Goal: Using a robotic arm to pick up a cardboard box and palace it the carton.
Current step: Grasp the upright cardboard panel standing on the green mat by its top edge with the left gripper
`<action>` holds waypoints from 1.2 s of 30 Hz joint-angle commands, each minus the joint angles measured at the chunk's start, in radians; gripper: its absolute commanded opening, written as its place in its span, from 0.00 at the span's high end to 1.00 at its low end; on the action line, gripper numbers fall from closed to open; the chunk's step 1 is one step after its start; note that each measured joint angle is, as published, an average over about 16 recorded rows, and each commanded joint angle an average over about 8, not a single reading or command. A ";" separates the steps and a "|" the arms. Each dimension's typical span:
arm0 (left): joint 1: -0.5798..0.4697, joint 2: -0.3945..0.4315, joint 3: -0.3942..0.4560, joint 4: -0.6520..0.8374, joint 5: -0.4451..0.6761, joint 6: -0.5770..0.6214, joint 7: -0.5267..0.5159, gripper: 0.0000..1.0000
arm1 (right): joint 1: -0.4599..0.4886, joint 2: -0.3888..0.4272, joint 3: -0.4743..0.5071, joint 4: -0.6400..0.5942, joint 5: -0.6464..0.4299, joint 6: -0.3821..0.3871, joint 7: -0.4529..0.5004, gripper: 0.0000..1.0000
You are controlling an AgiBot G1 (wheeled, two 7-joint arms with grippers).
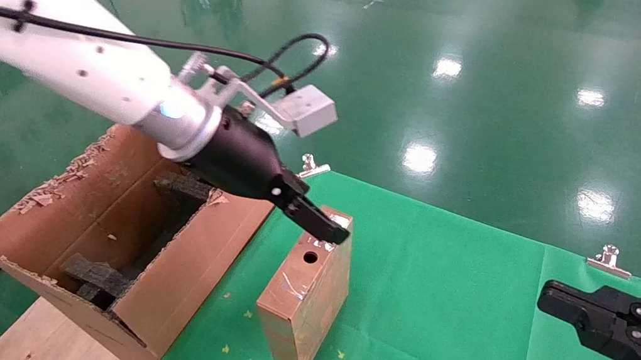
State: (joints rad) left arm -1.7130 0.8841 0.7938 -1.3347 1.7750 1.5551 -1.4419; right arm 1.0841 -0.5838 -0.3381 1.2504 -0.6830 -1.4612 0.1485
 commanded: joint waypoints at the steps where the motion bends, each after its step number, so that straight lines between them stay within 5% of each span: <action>1: -0.007 0.019 0.021 -0.001 0.013 0.002 -0.024 0.00 | 0.000 0.000 0.000 0.000 0.000 0.000 0.000 1.00; 14: 0.007 0.070 0.142 -0.003 0.068 -0.011 -0.145 0.00 | 0.000 0.000 0.000 0.000 0.000 0.000 0.000 1.00; 15: 0.008 0.072 0.147 -0.003 0.070 -0.012 -0.148 0.00 | 0.000 0.000 0.000 0.000 0.000 0.000 0.000 0.95; 21: 0.007 0.079 0.169 -0.002 0.076 -0.011 -0.150 0.02 | 0.000 0.000 0.000 0.000 0.000 0.000 0.000 0.20; 23: 0.006 0.079 0.172 -0.001 0.078 -0.011 -0.149 0.23 | 0.000 0.000 0.000 0.000 0.000 0.000 0.000 0.00; 29: 0.005 0.079 0.172 -0.001 0.077 -0.011 -0.149 0.96 | 0.000 0.000 0.000 0.000 0.000 0.000 0.000 0.00; 36: 0.006 0.077 0.166 -0.001 0.075 -0.012 -0.150 1.00 | 0.000 0.000 0.000 0.000 0.000 0.000 0.000 0.00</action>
State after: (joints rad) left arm -1.7068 0.9616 0.9606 -1.3359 1.8499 1.5432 -1.5919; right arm 1.0839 -0.5837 -0.3380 1.2501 -0.6827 -1.4607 0.1484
